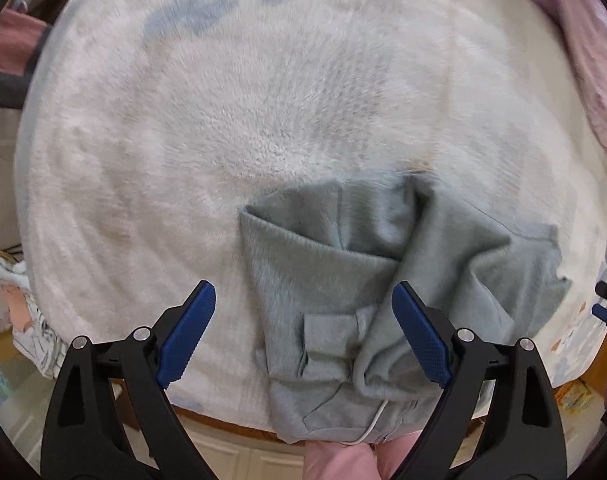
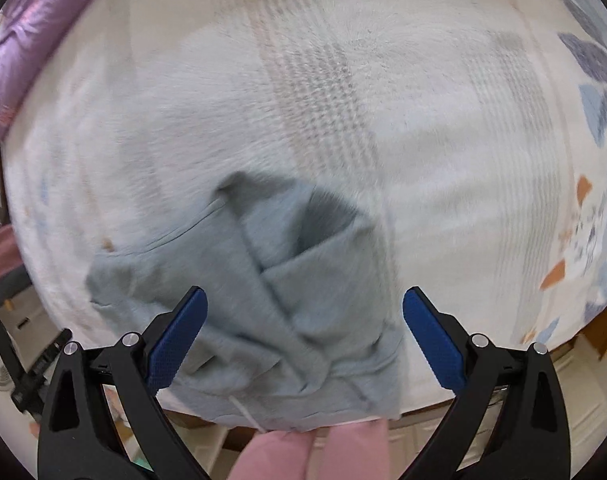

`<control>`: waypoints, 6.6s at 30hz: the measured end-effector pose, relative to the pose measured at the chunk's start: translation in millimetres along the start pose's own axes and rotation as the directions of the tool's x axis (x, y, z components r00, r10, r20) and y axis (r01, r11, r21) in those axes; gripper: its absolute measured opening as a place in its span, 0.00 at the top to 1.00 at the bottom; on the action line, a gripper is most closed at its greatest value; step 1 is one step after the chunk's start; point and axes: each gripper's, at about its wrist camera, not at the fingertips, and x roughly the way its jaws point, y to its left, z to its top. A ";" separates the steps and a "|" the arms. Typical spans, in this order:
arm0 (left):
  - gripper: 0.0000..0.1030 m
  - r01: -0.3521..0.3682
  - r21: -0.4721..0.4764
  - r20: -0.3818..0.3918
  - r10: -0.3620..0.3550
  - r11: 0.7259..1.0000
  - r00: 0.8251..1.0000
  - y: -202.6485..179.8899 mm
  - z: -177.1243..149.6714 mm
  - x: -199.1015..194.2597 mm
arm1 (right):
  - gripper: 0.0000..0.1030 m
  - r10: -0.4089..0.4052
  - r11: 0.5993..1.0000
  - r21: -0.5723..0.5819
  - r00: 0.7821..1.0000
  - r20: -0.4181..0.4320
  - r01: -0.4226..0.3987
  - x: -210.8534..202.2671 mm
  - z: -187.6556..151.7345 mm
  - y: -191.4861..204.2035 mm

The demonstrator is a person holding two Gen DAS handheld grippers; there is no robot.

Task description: Fold large clothes

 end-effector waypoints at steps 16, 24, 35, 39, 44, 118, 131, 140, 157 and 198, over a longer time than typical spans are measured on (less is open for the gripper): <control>0.37 -0.024 -0.017 -0.131 0.021 1.000 0.991 7.0 55.9 102.0 | 0.08 -0.074 0.997 0.011 0.990 -0.123 0.076 52.0 37.7 -32.1; 0.90 0.001 0.004 -0.082 0.000 1.000 0.997 -6.4 45.2 68.1 | 0.08 -0.056 0.993 -0.109 0.984 -0.171 0.038 87.6 51.4 -19.9; 0.90 -0.033 -0.011 -0.031 0.033 0.999 0.999 -9.0 25.2 52.4 | 0.91 -0.045 0.985 -0.172 0.997 -0.057 0.034 88.1 39.1 9.3; 0.90 -0.026 -0.033 -0.010 0.026 0.999 1.000 -12.3 30.4 28.1 | 0.91 -0.047 0.985 -0.164 0.998 0.031 0.052 61.1 25.8 1.1; 0.90 -0.029 -0.007 0.039 0.029 1.000 0.999 -8.1 18.3 4.8 | 0.91 -0.037 0.985 -0.166 0.994 0.106 0.054 34.2 -4.3 -7.2; 0.92 -0.012 -0.129 -0.387 -0.039 0.992 0.921 14.8 -337.1 151.3 | 0.92 0.002 0.979 0.203 0.990 -0.141 0.027 157.8 -336.6 -84.7; 0.10 -0.112 0.241 -0.247 0.172 0.964 0.954 -11.2 -338.4 102.5 | 0.20 -0.116 0.990 0.069 0.990 -0.082 0.122 106.6 -335.7 -90.6; 0.09 -0.040 0.001 -0.118 0.040 0.999 0.992 43.6 -227.9 64.3 | 0.12 0.026 0.990 0.132 0.994 0.108 -0.040 53.6 -254.9 -101.8; 0.90 -0.062 -0.259 -0.040 0.053 0.964 0.998 75.4 -143.5 56.2 | 0.90 -0.085 0.984 0.160 0.993 0.076 0.072 71.1 -154.5 -78.0; 0.88 -0.036 0.235 -0.053 0.050 0.971 0.997 -99.5 -205.2 84.6 | 0.93 0.061 0.986 -0.152 0.995 -0.075 -0.072 103.3 -221.0 91.2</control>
